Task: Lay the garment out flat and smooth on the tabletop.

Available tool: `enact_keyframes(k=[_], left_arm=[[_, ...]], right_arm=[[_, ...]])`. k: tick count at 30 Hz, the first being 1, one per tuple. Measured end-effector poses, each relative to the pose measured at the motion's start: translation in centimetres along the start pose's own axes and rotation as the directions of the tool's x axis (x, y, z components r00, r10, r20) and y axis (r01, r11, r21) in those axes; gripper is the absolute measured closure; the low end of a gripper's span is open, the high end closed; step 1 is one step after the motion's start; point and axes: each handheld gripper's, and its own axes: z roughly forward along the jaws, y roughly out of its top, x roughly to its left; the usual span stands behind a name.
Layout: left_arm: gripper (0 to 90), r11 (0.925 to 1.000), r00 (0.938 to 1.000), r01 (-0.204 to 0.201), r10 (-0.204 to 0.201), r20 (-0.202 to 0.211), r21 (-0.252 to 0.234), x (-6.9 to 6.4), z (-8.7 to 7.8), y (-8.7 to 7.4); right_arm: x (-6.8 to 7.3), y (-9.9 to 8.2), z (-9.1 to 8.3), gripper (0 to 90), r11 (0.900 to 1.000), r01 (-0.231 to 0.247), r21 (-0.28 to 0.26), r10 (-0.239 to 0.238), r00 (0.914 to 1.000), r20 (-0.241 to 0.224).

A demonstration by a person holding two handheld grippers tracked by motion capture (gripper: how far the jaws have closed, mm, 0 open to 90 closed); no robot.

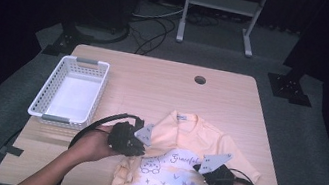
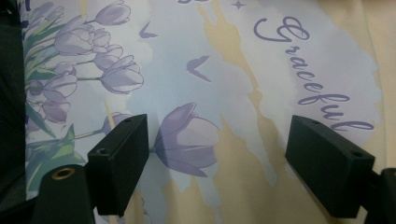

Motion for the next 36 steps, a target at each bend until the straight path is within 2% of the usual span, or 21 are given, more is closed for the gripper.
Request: enact_keyframes(k=[9, 21, 22, 30, 36], left_arm=[[83.2, 0.9999, 0.9996, 0.012, -0.012, -0.027, 0.006, 0.6, -0.9, -0.8], [83.0, 0.9987, 0.9972, 0.050, -0.050, -0.055, 0.006, 1.2, -2.0, -2.5], [83.1, 0.9981, 0.9957, 0.062, -0.062, -0.069, 0.006, 1.5, -2.2, -3.0], [83.1, 0.9950, 0.9903, 0.100, -0.099, -0.097, 0.005, 2.4, -3.2, -4.7], [83.0, 0.9889, 0.9818, 0.149, -0.147, -0.120, 0.003, 2.8, -3.8, -6.4]], right_arm=[[0.0, 0.2, 0.0, 20.8, 0.9999, -0.001, 0.016, 0.001, 1.0000, -0.001], [0.1, 0.4, 0.1, 20.5, 0.9995, -0.001, 0.031, 0.001, 1.0000, 0.002], [0.1, 0.4, 0.1, 20.5, 0.9995, -0.003, 0.033, 0.003, 1.0000, 0.003], [0.1, 0.5, 0.1, 20.4, 0.9992, -0.006, 0.041, 0.005, 1.0000, 0.004], [0.1, 0.6, 0.1, 20.4, 0.9989, -0.004, 0.046, 0.003, 1.0000, 0.003]])
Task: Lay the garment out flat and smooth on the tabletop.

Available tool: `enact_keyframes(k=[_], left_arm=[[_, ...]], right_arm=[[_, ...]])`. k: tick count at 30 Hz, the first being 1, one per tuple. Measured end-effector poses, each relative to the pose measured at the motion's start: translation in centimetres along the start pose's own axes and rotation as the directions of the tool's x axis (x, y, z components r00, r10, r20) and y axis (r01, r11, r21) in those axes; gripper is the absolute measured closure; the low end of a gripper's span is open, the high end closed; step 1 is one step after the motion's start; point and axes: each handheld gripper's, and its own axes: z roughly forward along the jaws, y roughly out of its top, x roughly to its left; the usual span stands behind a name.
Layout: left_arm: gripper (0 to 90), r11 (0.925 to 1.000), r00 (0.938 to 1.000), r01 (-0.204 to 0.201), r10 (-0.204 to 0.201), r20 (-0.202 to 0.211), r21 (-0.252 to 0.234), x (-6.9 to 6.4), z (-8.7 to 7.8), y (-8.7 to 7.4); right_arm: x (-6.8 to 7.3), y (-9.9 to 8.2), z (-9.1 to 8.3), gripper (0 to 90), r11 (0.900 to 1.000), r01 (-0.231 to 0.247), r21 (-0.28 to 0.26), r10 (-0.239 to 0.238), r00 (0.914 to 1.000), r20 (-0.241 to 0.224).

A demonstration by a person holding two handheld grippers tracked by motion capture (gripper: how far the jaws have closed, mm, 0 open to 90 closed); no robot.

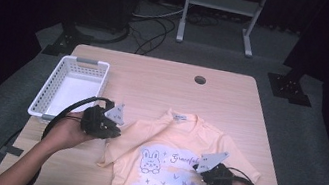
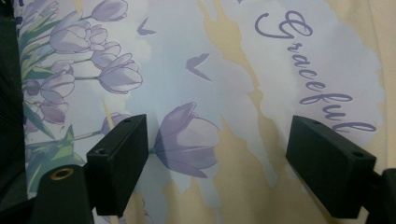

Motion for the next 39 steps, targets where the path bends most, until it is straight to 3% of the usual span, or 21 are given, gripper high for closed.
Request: enact_keyframes(k=[6, 11, 13, 15, 17, 19, 23, 28, 32, 39], left_arm=[[82.6, 0.9990, 0.9986, 0.045, -0.045, -0.028, 0.004, 0.8, -0.6, -1.5], [79.4, 0.9950, 0.9932, 0.099, -0.100, -0.059, -0.011, 1.3, -1.2, -2.6], [75.4, 0.9934, 0.9907, 0.113, -0.114, -0.074, -0.016, 1.3, -1.3, -2.8], [68.6, 0.9910, 0.9899, 0.129, -0.131, -0.055, -0.035, 1.3, -1.4, -2.9], [59.3, 0.9895, 0.9888, 0.132, -0.135, -0.063, -0.060, 0.9, -1.6, -2.7], [54.7, 0.9851, 0.9888, 0.144, -0.147, -0.024, -0.094, 0.5, -1.5, -2.4], [47.8, 0.9849, 0.9915, 0.130, -0.127, 0.028, -0.115, -0.8, -0.5, -1.4], [43.9, 0.9854, 0.9913, 0.107, -0.095, 0.090, -0.133, -2.6, 1.3, 0.0], [40.2, 0.9835, 0.9879, 0.093, -0.071, 0.138, -0.155, -4.4, 2.9, 1.4], [35.7, 0.9914, 0.9791, 0.052, -0.027, 0.201, -0.120, -7.0, 5.6, 2.9]], right_arm=[[0.0, 0.1, 0.0, 20.3, 1.0000, 0.001, 0.009, -0.001, 1.0000, -0.002], [0.0, 0.2, 0.0, 19.9, 0.9999, -0.003, 0.010, 0.003, 1.0000, -0.002], [0.0, 0.2, 0.1, 19.6, 0.9999, -0.005, 0.012, 0.005, 1.0000, -0.001], [0.0, 0.3, 0.1, 18.5, 0.9997, -0.006, 0.022, 0.007, 1.0000, -0.004], [0.0, 0.5, 0.1, 18.5, 0.9993, -0.005, 0.037, 0.005, 1.0000, -0.001], [0.0, 0.7, -0.1, 18.2, 0.9988, -0.011, 0.048, 0.010, 0.9996, 0.025], [-0.4, 0.9, -0.8, 16.5, 0.9989, -0.045, 0.010, 0.044, 0.9974, 0.056], [-0.7, 0.9, -1.4, 14.8, 0.9988, -0.049, 0.007, 0.049, 0.9958, 0.078], [-0.6, 0.7, -1.6, 14.8, 0.9990, -0.045, 0.003, 0.044, 0.9952, 0.087], [0.2, 0.1, -1.8, 13.1, 0.9990, -0.046, 0.001, 0.046, 0.9962, 0.075]])
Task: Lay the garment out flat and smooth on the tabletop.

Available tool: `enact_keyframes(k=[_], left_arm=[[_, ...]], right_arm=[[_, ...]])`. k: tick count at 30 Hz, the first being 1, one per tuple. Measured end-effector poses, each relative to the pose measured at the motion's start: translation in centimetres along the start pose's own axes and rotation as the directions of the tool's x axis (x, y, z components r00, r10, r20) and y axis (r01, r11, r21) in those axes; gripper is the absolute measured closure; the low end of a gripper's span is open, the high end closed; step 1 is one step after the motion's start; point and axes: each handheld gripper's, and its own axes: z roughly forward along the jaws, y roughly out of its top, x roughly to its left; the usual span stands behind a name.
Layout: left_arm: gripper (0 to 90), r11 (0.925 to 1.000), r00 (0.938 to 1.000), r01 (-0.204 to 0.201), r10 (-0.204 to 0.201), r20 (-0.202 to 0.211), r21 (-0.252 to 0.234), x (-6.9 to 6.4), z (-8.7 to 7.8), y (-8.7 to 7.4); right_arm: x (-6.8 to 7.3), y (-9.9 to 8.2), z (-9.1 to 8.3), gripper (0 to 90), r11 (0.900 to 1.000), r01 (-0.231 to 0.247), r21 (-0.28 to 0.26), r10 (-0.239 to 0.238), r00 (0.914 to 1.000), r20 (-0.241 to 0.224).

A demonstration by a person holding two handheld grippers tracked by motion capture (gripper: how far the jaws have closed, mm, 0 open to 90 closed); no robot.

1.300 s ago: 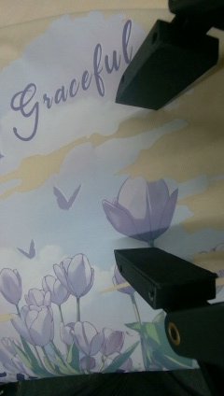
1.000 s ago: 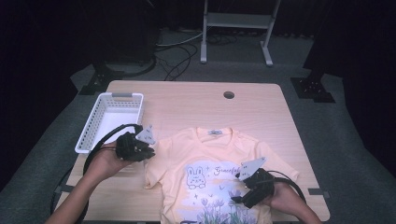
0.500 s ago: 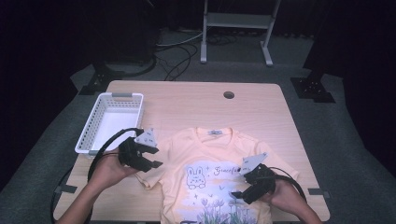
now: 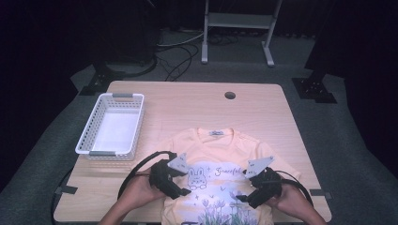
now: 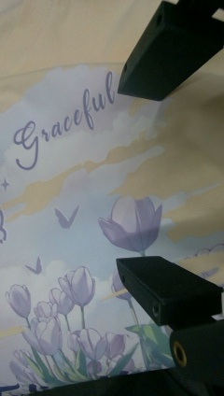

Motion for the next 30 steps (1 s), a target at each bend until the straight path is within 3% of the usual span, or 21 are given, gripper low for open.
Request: enact_keyframes(k=[6, 9, 12, 17, 30], left_arm=[[32.8, 0.9983, 0.9994, 0.023, -0.024, 0.023, 0.054, 0.1, 1.8, -0.4], [31.5, 0.9984, 0.9989, 0.040, -0.041, 0.023, 0.040, 0.4, 1.8, -0.5], [31.7, 0.9987, 0.9997, 0.022, -0.022, 0.005, 0.045, 0.7, 1.8, -0.6], [33.3, 0.9981, 0.9994, 0.009, -0.007, -0.033, 0.061, 1.6, 1.9, -0.3], [33.1, 0.9974, 0.9978, 0.027, -0.022, -0.062, 0.067, 5.4, 2.3, 0.5]], right_arm=[[0.3, -0.7, 0.6, 12.5, 0.9999, -0.006, 0.012, 0.006, 0.9997, -0.023], [0.2, -0.9, 1.3, 10.1, 0.9996, -0.011, 0.025, 0.012, 0.9995, -0.030], [-0.1, -0.8, 1.5, 10.0, 0.9997, -0.021, 0.009, 0.021, 0.9992, -0.034], [-0.8, -0.5, 2.0, 9.7, 0.9998, -0.018, -0.010, 0.018, 0.9993, -0.033], [-3.4, 0.5, 2.7, 9.8, 0.9990, -0.041, -0.018, 0.041, 0.9988, -0.026]])
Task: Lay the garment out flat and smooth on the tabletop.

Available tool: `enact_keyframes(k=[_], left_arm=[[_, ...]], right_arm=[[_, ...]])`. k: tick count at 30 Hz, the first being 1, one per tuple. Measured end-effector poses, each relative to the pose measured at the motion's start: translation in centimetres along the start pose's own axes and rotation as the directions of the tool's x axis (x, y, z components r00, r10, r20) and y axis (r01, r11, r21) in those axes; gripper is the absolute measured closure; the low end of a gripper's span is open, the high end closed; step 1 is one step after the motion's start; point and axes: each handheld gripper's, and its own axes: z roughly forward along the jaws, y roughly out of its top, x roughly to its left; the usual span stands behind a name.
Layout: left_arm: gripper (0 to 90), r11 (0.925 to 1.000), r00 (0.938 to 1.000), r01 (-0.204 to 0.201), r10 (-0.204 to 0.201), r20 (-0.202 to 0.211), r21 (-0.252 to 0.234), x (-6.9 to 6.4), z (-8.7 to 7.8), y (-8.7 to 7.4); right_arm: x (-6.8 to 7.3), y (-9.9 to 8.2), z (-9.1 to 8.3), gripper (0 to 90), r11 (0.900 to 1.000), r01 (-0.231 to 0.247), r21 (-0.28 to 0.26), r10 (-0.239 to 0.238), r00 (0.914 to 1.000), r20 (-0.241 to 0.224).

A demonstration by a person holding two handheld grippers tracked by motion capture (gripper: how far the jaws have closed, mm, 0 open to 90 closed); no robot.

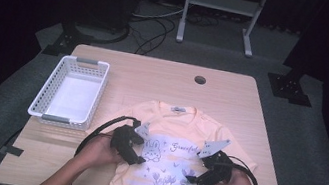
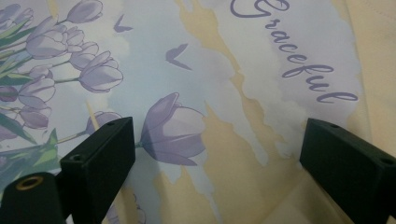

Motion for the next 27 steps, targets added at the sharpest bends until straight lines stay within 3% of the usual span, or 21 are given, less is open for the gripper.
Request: enact_keyframes(k=[11, 18, 24, 27], left_arm=[[33.1, 0.9994, 0.9993, 0.029, -0.030, -0.020, -0.017, 3.7, 0.3, 0.4], [32.8, 0.9984, 0.9986, 0.046, -0.047, -0.026, -0.032, 5.3, 0.6, 0.8], [25.2, 0.9943, 0.9945, 0.104, -0.103, 0.018, -0.027, 5.1, 0.3, 1.0], [22.5, 0.9952, 0.9958, 0.090, -0.089, 0.021, -0.038, 3.8, -0.4, 0.8]], right_arm=[[-2.5, 0.7, 0.6, 9.9, 0.9994, -0.025, -0.025, 0.025, 0.9995, 0.020], [-3.8, 1.2, 1.0, 9.9, 0.9988, -0.036, -0.032, 0.037, 0.9988, 0.032], [-4.0, 1.6, 0.9, 9.9, 0.9979, -0.063, -0.009, 0.064, 0.9973, 0.036], [-3.3, 1.5, 0.2, 9.8, 0.9965, -0.075, -0.038, 0.076, 0.9963, 0.039]])
